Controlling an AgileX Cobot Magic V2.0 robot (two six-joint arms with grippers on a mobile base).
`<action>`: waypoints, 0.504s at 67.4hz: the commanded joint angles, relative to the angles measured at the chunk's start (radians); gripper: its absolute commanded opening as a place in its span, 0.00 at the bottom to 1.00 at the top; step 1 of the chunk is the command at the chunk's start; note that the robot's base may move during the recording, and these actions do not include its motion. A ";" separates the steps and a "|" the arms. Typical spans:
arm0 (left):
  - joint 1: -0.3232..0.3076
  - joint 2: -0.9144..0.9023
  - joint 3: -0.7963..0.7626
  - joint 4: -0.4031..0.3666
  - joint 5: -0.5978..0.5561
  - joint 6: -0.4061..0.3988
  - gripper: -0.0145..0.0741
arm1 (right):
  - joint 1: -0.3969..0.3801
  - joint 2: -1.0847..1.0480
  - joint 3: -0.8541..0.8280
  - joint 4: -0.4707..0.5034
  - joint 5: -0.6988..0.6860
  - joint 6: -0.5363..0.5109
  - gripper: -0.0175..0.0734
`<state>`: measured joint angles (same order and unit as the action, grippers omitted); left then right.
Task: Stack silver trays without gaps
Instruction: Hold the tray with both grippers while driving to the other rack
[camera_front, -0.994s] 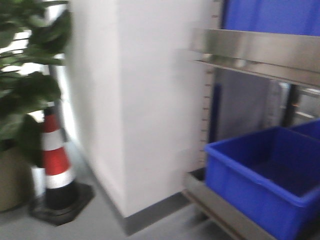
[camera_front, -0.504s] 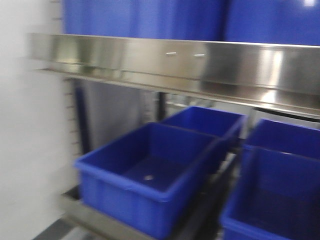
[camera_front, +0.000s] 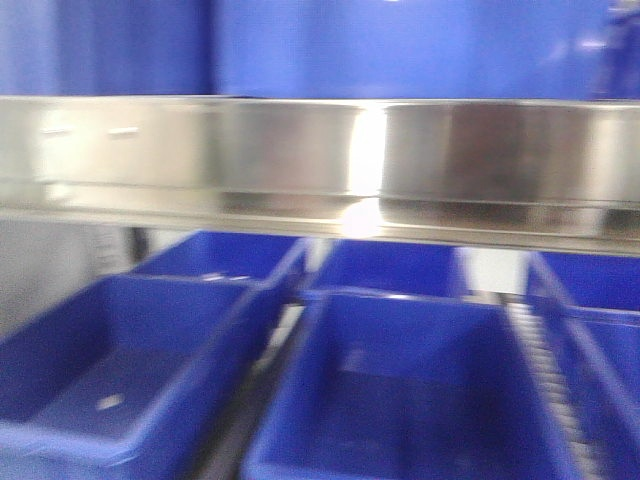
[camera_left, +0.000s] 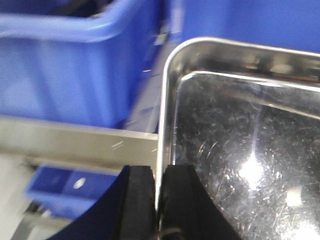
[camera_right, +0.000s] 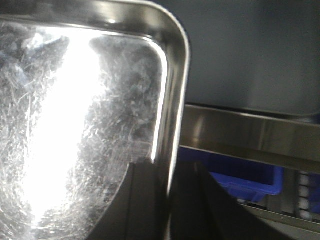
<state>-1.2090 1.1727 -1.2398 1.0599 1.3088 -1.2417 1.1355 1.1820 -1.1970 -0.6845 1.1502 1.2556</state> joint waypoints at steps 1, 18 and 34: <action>-0.005 0.010 -0.003 0.004 -0.088 -0.013 0.15 | 0.012 -0.007 -0.010 -0.001 -0.156 -0.007 0.19; -0.005 0.010 -0.003 0.004 -0.088 -0.013 0.15 | 0.012 -0.007 -0.010 -0.001 -0.156 -0.007 0.19; -0.005 0.010 -0.003 0.004 -0.088 -0.013 0.15 | 0.012 -0.007 -0.010 -0.001 -0.156 -0.007 0.19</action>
<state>-1.2090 1.1727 -1.2398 1.0599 1.3088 -1.2417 1.1355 1.1804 -1.1970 -0.6845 1.1502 1.2556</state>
